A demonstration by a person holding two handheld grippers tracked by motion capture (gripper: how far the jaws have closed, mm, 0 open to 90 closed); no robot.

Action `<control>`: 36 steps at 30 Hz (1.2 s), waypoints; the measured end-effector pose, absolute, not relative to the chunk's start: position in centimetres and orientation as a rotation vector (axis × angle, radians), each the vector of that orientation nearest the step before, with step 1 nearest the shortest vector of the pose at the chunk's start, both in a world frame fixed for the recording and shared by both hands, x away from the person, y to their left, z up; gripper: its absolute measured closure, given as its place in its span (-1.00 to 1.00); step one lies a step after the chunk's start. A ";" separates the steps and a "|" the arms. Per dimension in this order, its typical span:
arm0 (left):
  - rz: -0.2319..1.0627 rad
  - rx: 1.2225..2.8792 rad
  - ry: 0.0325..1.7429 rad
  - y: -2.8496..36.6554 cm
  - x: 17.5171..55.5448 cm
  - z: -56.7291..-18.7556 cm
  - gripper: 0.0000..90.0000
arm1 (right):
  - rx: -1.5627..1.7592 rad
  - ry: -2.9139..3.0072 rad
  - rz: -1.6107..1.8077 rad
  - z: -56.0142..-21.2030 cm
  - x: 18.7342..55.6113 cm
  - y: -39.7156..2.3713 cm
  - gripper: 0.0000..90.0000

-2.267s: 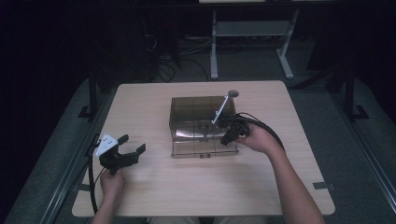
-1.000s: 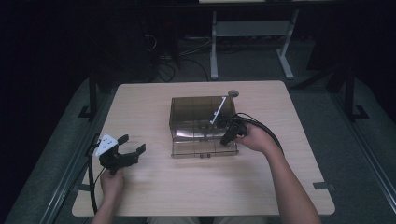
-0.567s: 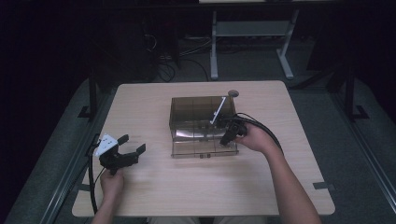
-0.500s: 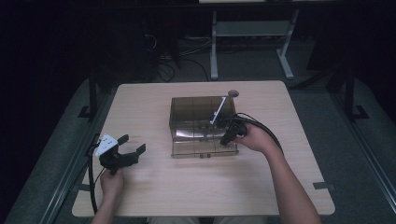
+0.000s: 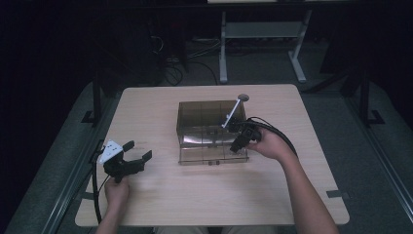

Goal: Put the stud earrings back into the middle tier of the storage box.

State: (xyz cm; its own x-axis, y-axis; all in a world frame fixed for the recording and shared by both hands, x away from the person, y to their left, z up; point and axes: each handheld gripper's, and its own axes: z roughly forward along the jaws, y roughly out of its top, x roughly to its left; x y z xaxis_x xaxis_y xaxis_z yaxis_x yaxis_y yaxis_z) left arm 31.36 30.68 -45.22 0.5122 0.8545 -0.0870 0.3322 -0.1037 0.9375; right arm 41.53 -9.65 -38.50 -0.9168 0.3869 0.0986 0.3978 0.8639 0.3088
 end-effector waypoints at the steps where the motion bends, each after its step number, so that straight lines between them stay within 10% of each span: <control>1: 0.606 1.678 1.017 30.7 31.4 -45.2 -0.72 | -0.635 -3.003 -0.511 -38.4 41.4 -9.7 0.65; 36: 0.617 1.688 1.012 30.6 31.4 -45.2 -0.72 | -0.697 -2.981 -0.636 -36.8 38.7 -13.5 0.20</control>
